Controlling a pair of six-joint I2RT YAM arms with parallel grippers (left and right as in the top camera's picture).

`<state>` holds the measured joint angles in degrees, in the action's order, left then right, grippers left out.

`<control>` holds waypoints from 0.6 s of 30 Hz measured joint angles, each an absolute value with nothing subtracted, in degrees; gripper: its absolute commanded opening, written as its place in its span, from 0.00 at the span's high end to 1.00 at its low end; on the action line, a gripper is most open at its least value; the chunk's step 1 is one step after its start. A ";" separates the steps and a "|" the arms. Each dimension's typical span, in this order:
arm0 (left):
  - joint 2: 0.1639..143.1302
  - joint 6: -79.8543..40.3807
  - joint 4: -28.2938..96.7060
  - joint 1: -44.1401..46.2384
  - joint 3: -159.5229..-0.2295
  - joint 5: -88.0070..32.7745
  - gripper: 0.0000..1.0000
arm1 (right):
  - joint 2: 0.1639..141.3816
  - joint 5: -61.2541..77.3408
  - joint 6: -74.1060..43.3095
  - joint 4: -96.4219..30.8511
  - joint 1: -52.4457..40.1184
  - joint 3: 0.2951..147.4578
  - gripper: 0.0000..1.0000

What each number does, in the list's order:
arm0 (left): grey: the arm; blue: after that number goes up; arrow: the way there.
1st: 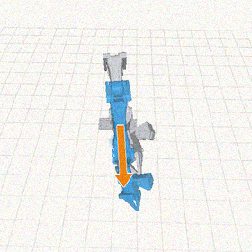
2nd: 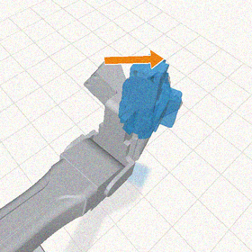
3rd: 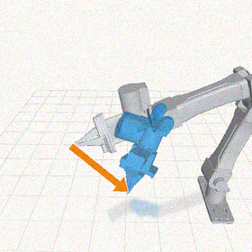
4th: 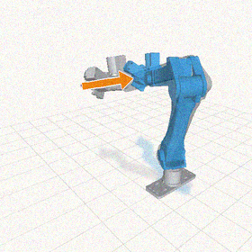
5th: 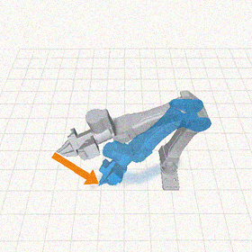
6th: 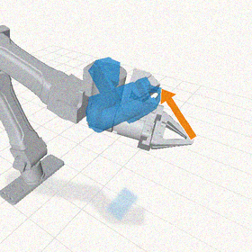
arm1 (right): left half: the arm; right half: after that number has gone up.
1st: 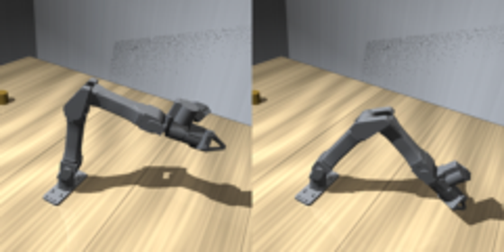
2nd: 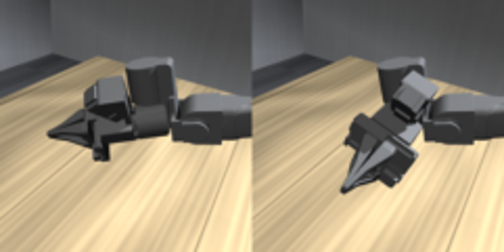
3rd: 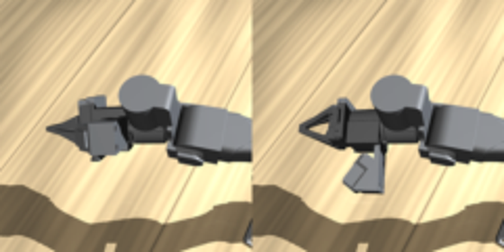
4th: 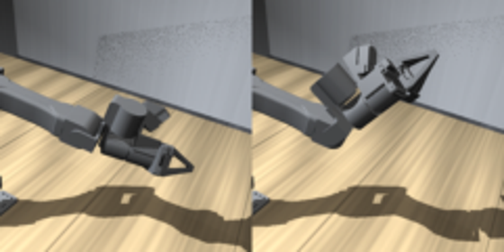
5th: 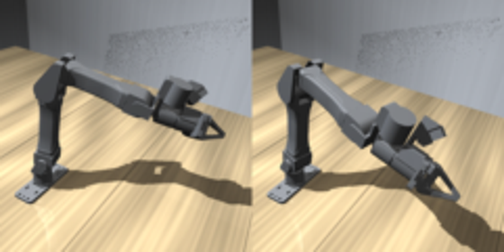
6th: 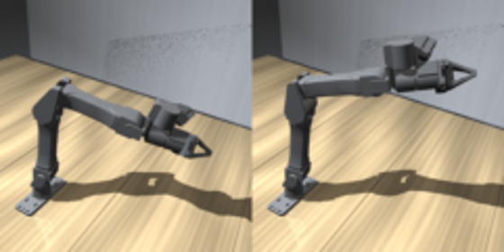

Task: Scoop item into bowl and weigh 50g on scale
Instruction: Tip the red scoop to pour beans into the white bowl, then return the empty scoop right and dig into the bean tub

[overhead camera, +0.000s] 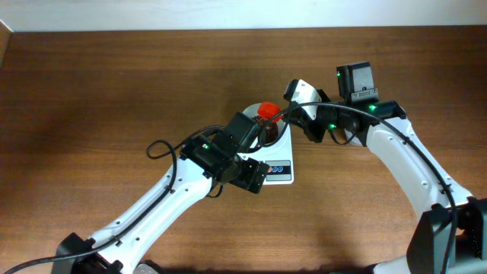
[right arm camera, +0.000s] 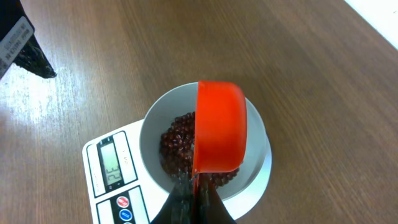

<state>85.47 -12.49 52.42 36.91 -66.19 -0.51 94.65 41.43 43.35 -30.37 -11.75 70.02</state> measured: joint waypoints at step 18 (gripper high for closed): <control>85.47 -12.49 52.45 36.91 -66.19 -0.54 0.01 | 94.65 37.47 33.08 -27.66 -11.75 70.02 0.96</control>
